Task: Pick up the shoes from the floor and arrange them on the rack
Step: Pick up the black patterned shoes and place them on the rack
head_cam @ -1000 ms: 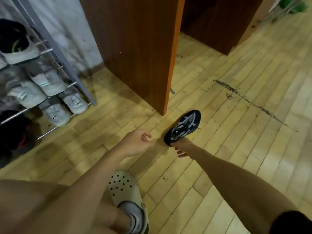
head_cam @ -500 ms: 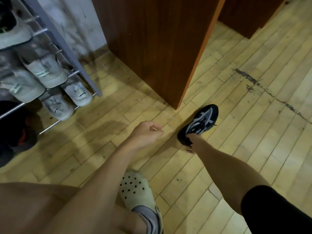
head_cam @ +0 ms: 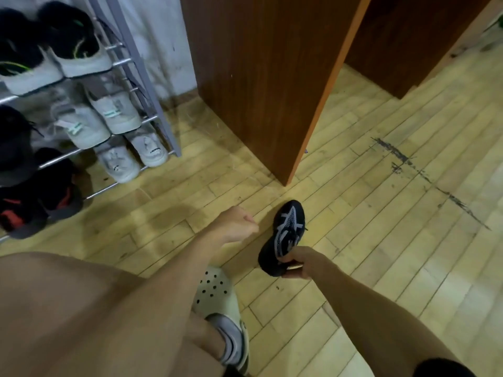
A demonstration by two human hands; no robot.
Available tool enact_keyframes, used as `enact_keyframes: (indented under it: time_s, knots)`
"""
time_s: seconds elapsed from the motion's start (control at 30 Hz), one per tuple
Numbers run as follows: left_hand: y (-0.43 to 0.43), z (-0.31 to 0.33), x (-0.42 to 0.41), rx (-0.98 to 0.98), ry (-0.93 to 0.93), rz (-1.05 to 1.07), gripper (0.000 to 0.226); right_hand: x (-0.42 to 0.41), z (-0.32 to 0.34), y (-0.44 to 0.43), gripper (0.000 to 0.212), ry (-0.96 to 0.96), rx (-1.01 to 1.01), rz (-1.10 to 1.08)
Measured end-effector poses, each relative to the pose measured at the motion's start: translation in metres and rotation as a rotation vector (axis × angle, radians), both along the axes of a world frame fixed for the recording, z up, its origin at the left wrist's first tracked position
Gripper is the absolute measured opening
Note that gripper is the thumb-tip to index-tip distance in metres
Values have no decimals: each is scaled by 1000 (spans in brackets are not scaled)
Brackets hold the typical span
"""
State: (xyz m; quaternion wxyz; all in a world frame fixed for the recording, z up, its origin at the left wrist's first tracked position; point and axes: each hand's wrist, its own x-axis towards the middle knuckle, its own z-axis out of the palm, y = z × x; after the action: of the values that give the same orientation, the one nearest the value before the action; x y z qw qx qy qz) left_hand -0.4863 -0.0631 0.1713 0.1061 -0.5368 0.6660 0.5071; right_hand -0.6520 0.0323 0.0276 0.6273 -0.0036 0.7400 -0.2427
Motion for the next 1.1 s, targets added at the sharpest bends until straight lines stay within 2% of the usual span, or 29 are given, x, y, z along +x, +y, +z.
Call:
enact_keyframes:
  time_s: [0.13, 0.23, 0.27, 0.33, 0.4, 0.47, 0.6, 0.8, 0.93, 1.1]
  knots:
    - [21, 18, 17, -76, -81, -1, 2, 22, 37, -9, 24, 28, -99, 182]
    - [25, 37, 43, -96, -87, 106, 13, 48, 79, -32, 37, 34, -208, 307]
    - [24, 46, 54, -96, -75, 182, 20, 59, 97, -41, 38, 30, -250, 350]
    - [21, 59, 79, -57, -22, 383, 53, 78, 132, -60, 38, 7, -350, 415]
    - [19, 76, 105, -52, 56, 538, 66, 100, 169, -77, 40, -4, -442, 499]
    - [16, 95, 131, -91, 139, 678, 63, 128, 207, -92, 40, 5, -531, 627]
    - [10, 139, 190, -304, 337, 894, 34, 197, 278, -115, 48, 30, -729, 786]
    - [32, 193, 314, -413, 516, 1124, 9, 328, 350, -125, 32, 76, -902, 1018]
    - [75, 199, 398, -433, 567, 1286, 10, 427, 361, -112, 31, 123, -891, 1205]
    - [143, 156, 487, -404, 454, 1414, 47, 531, 341, -67, 41, 115, -819, 1359]
